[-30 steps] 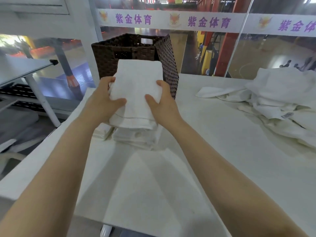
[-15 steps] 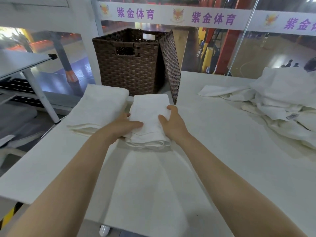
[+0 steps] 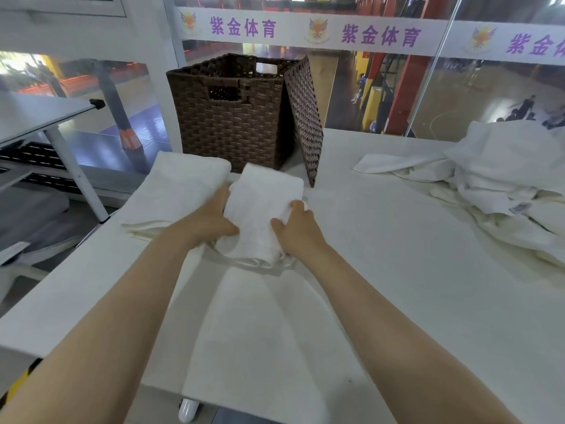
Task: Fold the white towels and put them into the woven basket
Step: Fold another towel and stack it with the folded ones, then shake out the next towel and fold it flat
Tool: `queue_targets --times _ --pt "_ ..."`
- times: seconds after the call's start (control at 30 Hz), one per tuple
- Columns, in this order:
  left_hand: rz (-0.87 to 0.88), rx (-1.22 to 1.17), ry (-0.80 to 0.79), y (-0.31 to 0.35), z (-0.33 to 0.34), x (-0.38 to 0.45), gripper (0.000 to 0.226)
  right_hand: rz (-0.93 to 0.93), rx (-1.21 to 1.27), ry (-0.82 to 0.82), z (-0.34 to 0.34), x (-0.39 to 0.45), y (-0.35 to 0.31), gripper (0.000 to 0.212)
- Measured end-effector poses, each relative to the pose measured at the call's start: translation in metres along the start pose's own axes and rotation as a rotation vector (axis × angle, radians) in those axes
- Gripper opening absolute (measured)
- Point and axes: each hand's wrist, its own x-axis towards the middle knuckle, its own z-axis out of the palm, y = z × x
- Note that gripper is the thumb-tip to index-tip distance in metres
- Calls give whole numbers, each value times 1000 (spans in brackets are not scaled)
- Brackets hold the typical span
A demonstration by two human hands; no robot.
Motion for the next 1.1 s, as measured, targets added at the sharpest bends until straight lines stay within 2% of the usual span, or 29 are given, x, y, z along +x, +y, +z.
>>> queue_targets --times 0.07,0.13,0.2,0.23,0.3,0.4,0.47,0.5,0.6,0.7,0.83,0.9,1.0,1.1 --pt "-31 168 19 -3 6 -2 91 -6 -159 21 3 -3 7 55" --pt "-13 558 169 2 10 -2 95 -132 -214 107 0 -4 8 57" --pt "183 871 305 12 16 -2 82 -335 -218 181 -3 -3 10 57" --pt "285 899 319 15 23 -2 71 -405 -228 177 -2 -3 13 56" --pt "347 820 259 13 42 -3 56 -441 -271 89 3 -6 25 53" --pt "257 636 162 -2 66 -6 70 -380 -205 -96 8 -8 48 56" --pt "241 653 161 -8 70 -5 80 -366 -63 -160 2 -8 57 57" --pt "232 664 150 -7 69 -3 76 -366 -11 -169 -2 -8 60 57" --pt "186 711 90 0 62 1 56 -348 4 -138 -15 -16 77 53" --pt "164 782 95 14 59 -1 52 -274 -57 -92 -28 -28 106 53" --pt "341 710 195 43 88 -14 53 -224 -93 -18 -56 -34 143 51" --pt "461 670 188 55 112 -19 54 -181 -116 45 -73 -36 162 49" --pt "568 690 90 71 156 -19 55 -91 -141 149 -106 -40 193 47" --pt "563 673 -51 81 201 -18 56 -1 -154 229 -140 -49 227 45"
